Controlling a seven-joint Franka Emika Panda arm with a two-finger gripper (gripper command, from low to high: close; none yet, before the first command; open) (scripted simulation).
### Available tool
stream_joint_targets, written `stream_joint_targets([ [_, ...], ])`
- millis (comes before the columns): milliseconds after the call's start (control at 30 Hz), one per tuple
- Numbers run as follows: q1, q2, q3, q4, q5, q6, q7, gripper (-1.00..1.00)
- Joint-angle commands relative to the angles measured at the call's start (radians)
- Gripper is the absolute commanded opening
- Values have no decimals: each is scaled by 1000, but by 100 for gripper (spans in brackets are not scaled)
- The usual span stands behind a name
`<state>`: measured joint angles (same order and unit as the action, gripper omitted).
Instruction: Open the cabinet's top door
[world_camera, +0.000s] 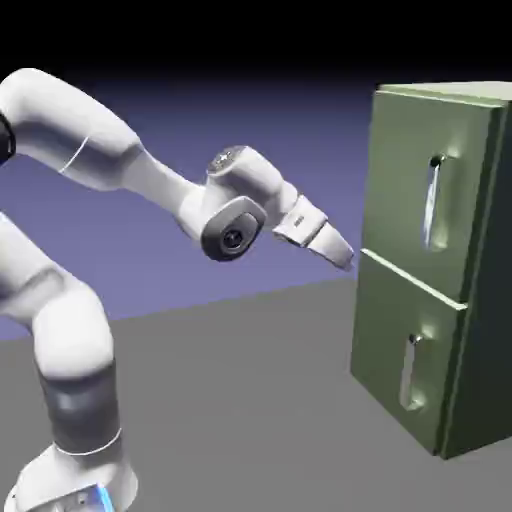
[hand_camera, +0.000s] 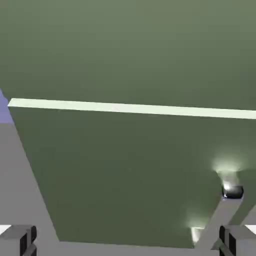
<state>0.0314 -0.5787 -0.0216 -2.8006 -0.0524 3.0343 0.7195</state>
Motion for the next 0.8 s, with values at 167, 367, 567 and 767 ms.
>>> stream_joint_targets([
  [167,96,-43,-108,47,-261,-13,-107,100],
  [367,193,-87,-215,93,-522,-27,-213,100],
  [567,289,-130,-323,140,-783,-40,-320,100],
  [767,386,-173,-431,187,-1044,-54,-427,100],
])
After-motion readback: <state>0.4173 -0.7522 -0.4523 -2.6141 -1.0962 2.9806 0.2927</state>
